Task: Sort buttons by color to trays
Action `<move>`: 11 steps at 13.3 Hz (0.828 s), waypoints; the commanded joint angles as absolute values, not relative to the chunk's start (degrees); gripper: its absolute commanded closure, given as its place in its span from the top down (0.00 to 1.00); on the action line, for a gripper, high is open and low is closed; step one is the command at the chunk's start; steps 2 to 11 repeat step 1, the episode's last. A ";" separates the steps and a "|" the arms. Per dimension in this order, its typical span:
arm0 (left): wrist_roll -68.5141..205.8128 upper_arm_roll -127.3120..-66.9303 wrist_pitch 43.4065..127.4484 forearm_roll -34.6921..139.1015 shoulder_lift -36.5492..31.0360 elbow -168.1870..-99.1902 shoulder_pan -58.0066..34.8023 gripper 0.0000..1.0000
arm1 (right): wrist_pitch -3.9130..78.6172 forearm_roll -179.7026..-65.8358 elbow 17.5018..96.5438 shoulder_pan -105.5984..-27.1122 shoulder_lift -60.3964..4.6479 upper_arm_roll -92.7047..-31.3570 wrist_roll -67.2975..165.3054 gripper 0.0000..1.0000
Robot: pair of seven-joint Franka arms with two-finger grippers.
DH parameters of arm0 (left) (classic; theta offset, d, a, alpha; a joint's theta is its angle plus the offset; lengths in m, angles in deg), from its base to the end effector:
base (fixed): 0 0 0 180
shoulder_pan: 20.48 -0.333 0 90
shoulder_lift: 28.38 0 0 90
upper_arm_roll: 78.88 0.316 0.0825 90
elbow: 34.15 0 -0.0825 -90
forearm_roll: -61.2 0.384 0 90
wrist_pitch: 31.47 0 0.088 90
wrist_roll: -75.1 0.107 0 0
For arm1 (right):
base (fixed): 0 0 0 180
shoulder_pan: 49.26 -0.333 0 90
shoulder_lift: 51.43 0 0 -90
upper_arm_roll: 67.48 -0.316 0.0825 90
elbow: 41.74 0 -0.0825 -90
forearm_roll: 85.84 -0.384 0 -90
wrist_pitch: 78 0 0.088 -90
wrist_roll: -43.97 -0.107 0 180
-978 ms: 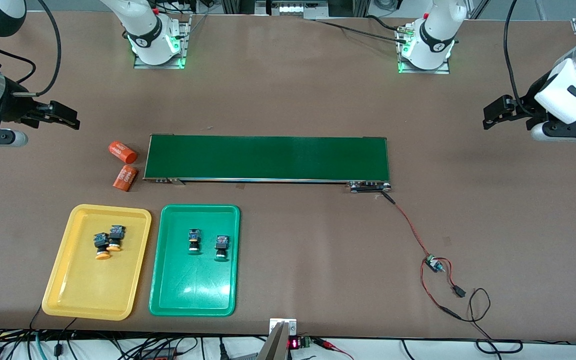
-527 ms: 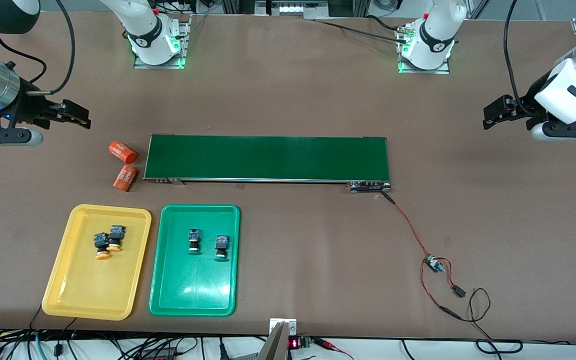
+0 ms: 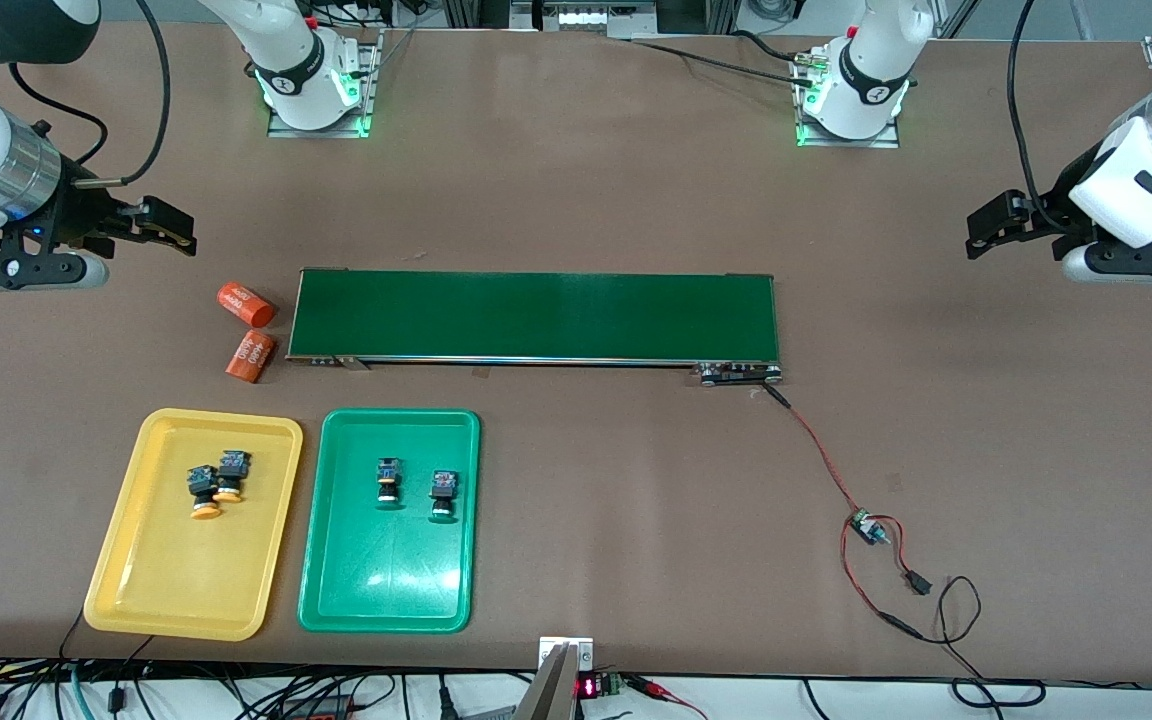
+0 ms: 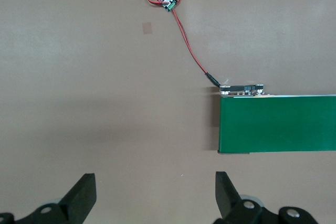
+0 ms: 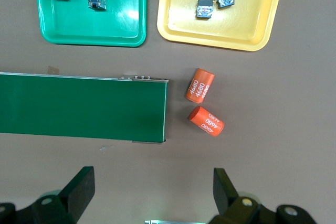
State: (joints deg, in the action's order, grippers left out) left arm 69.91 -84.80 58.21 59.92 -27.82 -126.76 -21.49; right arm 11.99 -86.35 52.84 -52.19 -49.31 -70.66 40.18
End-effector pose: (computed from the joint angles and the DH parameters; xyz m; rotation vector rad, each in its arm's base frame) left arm 0.5527 -0.0496 0.5972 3.1222 0.0085 -0.0979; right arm 0.5568 0.0601 0.5664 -3.1347 -0.0628 0.1845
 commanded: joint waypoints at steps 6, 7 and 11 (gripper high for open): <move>71.32 -84.68 56.86 58.21 -27.15 -125.03 -21.88 1.00 | 12.35 -86.98 52.92 -52.60 -49.49 -70.56 39.58 1.00; 71.32 -84.68 56.86 58.21 -27.15 -125.03 -21.88 1.00 | 12.35 -86.98 52.92 -52.60 -49.49 -70.56 39.58 1.00; 71.32 -84.68 56.86 58.21 -27.15 -125.03 -21.88 1.00 | 12.35 -86.98 52.92 -52.60 -49.49 -70.56 39.58 1.00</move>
